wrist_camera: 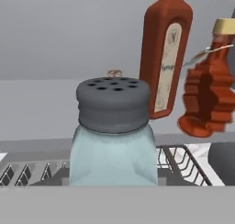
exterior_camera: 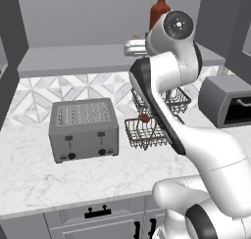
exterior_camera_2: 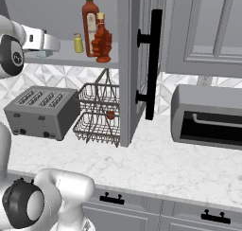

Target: Put the shaker and condiment bottle from the counter next to their counterparts in the cabinet.

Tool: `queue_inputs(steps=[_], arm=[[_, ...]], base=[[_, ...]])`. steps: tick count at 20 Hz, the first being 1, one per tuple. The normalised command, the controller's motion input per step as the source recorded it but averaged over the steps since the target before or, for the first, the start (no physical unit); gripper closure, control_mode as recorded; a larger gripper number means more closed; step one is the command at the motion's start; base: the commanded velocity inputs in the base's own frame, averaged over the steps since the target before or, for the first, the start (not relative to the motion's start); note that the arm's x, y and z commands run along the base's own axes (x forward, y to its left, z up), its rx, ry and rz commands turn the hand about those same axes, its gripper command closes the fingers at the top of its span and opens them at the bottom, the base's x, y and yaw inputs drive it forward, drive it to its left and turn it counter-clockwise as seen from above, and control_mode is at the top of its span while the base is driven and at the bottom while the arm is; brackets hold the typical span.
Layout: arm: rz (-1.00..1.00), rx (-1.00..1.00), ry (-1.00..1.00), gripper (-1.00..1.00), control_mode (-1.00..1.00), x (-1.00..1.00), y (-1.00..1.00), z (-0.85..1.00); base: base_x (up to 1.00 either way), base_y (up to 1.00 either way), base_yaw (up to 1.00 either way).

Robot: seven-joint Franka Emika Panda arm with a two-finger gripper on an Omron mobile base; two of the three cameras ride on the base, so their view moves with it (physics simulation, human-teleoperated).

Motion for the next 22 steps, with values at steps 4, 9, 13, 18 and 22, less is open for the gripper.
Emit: queue_inputs(steps=[4, 9, 13, 18, 22], arm=[[0.0, 0.04, -0.03, 1.0, -1.0, 0.59, 0.0, -0.13], [0.01, 0.03, -0.03, 1.0, -1.0, 0.61, 0.0, -0.27], [0.04, 0.04, 0.0, 1.0, -1.0, 0.53, 0.07, -0.33], [0.04, 0.03, 0.0, 1.0, -1.0, 0.46, 0.25, -0.18], [0.02, 0.0, 0.0, 1.0, -1.0, 0.4, 0.27, -0.11]], base=[[0.0, 0.0, 0.0], [0.0, 0.0, 0.0], [0.0, 0.0, 0.0], [0.0, 0.0, 0.0], [0.0, 0.0, 0.0]])
